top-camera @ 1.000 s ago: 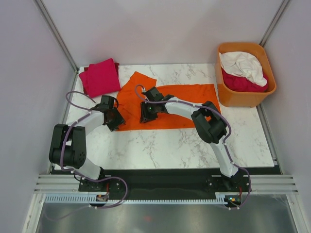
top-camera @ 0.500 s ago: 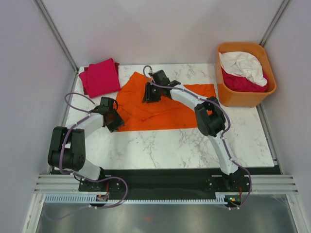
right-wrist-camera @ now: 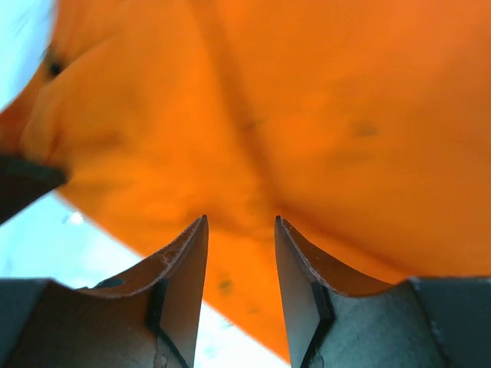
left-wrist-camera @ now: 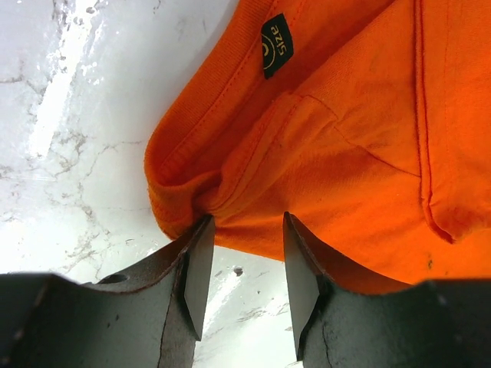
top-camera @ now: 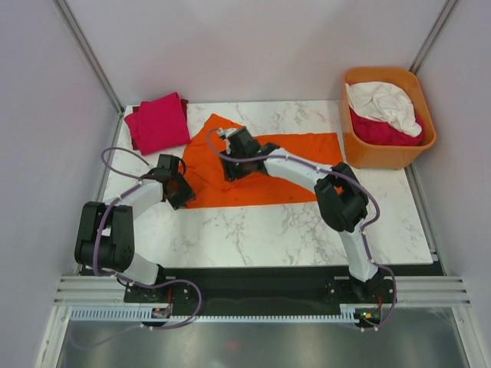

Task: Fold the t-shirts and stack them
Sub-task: Fold the tshirt

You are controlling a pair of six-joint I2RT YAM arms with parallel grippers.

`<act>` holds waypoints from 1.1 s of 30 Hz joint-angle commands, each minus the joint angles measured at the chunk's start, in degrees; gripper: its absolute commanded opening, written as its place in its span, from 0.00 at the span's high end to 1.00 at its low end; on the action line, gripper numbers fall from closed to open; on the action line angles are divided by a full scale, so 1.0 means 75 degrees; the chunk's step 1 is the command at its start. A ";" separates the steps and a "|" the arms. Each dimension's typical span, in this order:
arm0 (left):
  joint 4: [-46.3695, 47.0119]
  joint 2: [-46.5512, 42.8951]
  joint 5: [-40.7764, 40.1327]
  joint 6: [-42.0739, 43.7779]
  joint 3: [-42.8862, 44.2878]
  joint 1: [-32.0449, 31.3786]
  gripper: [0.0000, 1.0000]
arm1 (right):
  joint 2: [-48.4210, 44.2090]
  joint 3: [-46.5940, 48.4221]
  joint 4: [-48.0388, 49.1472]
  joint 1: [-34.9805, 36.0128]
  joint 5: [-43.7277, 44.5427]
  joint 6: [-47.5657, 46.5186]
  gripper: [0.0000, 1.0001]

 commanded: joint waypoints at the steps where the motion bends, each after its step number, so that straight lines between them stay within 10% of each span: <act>1: -0.0111 -0.0242 -0.0193 -0.0063 -0.0125 0.0043 0.51 | -0.0474 -0.0393 0.0163 0.0693 0.0999 -0.1165 0.50; 9: -0.0088 -0.0277 -0.0204 -0.0087 -0.0206 0.0043 0.51 | -0.0076 -0.0067 0.0059 0.1093 0.1493 -0.1518 0.27; 33: 0.0076 -0.0195 -0.0181 -0.0087 -0.0265 0.0043 0.52 | 0.0464 0.0262 -0.0258 0.1749 0.2209 -0.1777 0.37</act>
